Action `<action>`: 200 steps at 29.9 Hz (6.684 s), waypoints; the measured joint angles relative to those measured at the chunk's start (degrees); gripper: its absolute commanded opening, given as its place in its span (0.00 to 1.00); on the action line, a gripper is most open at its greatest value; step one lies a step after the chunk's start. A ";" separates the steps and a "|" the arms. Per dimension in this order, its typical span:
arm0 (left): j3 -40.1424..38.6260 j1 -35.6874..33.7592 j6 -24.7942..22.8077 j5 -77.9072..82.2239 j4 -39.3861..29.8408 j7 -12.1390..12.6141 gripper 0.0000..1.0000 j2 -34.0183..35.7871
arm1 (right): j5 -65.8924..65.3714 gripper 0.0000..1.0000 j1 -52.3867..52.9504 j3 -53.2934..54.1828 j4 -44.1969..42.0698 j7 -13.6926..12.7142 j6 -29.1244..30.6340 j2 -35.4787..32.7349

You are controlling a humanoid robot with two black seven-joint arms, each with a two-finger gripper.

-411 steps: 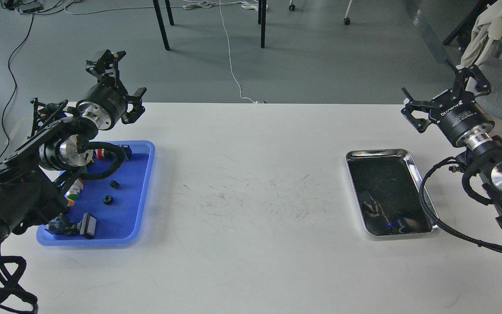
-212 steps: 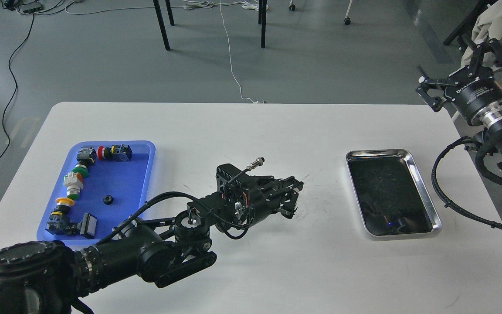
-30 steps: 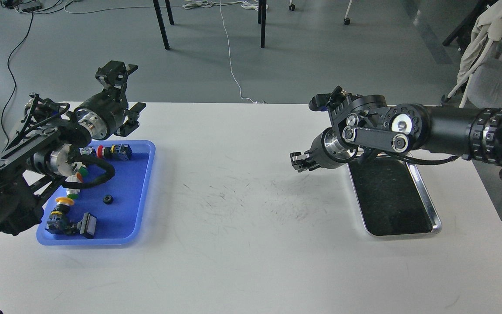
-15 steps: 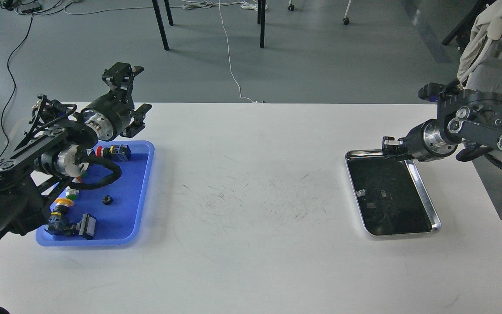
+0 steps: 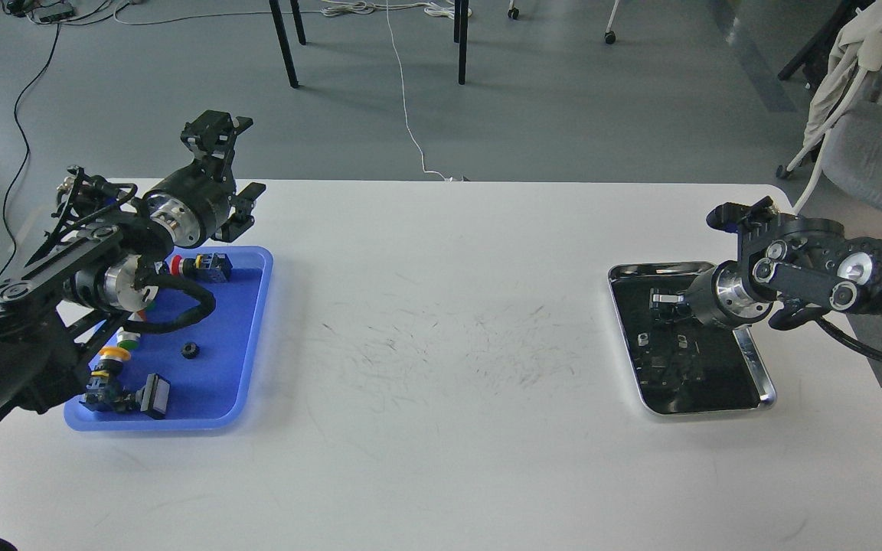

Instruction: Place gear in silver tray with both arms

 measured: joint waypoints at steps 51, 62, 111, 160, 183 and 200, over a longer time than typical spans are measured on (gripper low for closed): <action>4.66 7.44 -12.63 9.51 -22.85 -1.66 0.98 35.24 | 51.78 0.96 -33.20 84.62 -2.40 0.17 0.00 -3.56; 16.86 13.07 3.30 56.32 -27.56 -11.88 0.96 37.55 | 51.44 0.97 -40.06 86.05 1.93 1.36 0.00 -0.60; 24.61 13.28 9.44 87.24 -7.10 -11.75 0.16 21.69 | 46.08 0.97 -39.14 83.38 1.97 1.35 0.02 -1.69; 25.21 0.16 3.86 90.30 3.71 -1.10 0.09 -27.57 | 46.16 0.97 -38.36 88.30 -4.69 1.67 0.02 -3.37; 25.93 3.81 4.75 90.59 0.32 -0.78 0.41 -27.61 | 46.24 0.97 -38.29 87.99 -4.12 1.65 0.02 -3.23; 24.84 3.57 10.06 82.77 0.19 -1.05 0.97 -27.61 | 45.96 0.97 -35.47 85.78 -2.09 1.56 0.02 -3.62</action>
